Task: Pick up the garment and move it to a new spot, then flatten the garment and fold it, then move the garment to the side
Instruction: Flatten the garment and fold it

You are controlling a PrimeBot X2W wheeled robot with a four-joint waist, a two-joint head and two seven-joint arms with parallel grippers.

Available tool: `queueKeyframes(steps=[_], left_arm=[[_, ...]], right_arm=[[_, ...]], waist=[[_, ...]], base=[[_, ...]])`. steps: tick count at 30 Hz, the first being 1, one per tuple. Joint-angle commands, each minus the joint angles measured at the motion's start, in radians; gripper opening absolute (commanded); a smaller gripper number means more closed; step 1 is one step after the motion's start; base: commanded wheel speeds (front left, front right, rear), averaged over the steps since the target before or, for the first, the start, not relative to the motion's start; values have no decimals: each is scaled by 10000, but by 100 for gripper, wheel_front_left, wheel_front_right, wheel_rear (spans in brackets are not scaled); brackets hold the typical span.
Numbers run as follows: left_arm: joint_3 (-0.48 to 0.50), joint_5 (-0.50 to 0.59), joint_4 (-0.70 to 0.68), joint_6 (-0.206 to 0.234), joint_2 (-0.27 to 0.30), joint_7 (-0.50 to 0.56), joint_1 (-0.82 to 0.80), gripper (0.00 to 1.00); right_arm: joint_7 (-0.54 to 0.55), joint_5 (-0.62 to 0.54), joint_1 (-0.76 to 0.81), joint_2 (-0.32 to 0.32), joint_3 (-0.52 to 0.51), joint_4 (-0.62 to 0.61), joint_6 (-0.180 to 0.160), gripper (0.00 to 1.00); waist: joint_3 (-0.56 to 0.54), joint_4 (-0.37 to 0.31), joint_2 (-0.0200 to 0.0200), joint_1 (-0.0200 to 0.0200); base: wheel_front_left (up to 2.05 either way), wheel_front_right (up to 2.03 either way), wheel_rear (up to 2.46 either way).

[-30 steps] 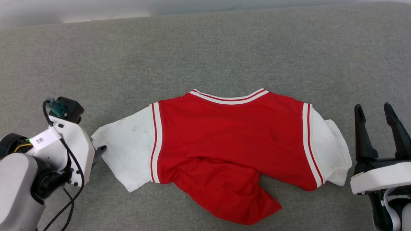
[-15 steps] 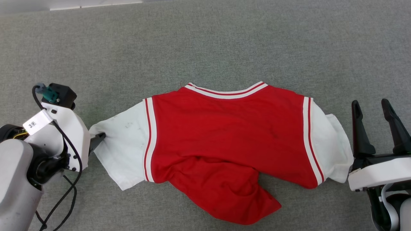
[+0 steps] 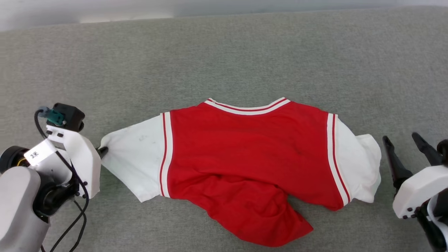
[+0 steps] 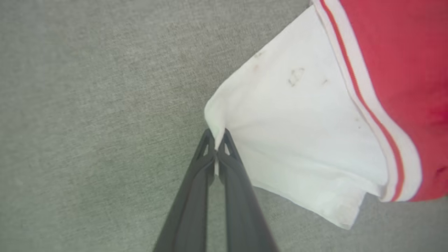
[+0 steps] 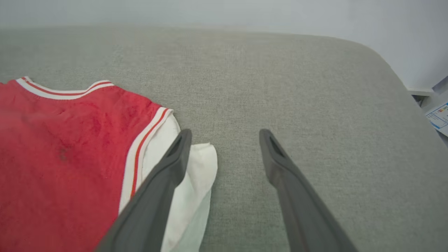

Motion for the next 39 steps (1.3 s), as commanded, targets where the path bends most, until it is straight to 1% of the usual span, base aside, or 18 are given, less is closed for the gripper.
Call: queueKeyframes(steps=[1,3,5,8,11,13,16,21,26,29,30,31,32,36,39], left_arm=[[60,-37,-302,83,29,-126,190,0],[126,8,-963,179,142,-245,443,0],[131,-24,-1651,237,149,-303,690,0],[49,-18,-2600,337,143,-259,952,0],[-52,83,-3295,443,159,-192,1111,0],[-119,136,-3673,489,137,-133,1164,0],[-230,203,-4154,543,101,-84,1183,0],[-308,306,-4663,623,102,-54,1098,0],[-330,369,-4742,633,112,-83,1037,0],[-364,371,-4661,627,89,-120,1029,0],[-378,353,-4627,625,60,-145,1027,0],[-393,337,-4593,615,45,-161,1022,0],[-405,331,-4564,600,42,-185,1007,0],[-448,286,-4489,564,-15,-210,940,0],[-398,273,-4425,564,39,-226,897,0]], right_arm=[[450,97,-126,-211,42,-64,-3,100],[1437,319,-301,-568,64,-205,-3,100],[2450,595,-542,-754,-62,-219,-5,100],[4018,689,-934,-1254,34,-97,-5,100],[5292,731,-1335,-1533,289,117,-3,100],[5906,784,-1641,-1689,481,280,-3,100],[6660,909,-1951,-1863,817,566,-3,100],[7527,1025,-2156,-2198,1396,983,-3,100],[7874,1196,-1935,-2320,1988,1417,1,100],[7964,1433,-1709,-2203,2372,1805,17,100],[7997,1514,-1611,-2172,2512,1938,24,67],[7993,1591,-1524,-2156,2643,2066,32,22],[7958,1687,-1463,-2160,2731,2209,38,0],[7688,1880,-1404,-2329,2684,2606,11,0],[7203,1940,-1626,-2393,2584,2713,1,0]], waist=[[-73,161,0,0],[-56,320,0,0],[-8,488,0,0],[88,730,0,0],[196,926,0,0],[276,1047,0,0],[404,1229,0,0],[617,1491,0,0],[794,1663,0,0],[887,1742,0,0],[909,1761,0,0],[928,1776,0,0],[945,1787,0,0],[967,1780,0,0],[867,1707,0,0]], base=[[0,0,0],[0,0,0],[0,0,0],[0,0,0],[0,0,0],[0,0,0],[0,0,0],[0,0,0],[0,0,0],[0,0,0],[0,0,0],[0,0,0],[0,0,0],[0,0,0],[0,0,0]])
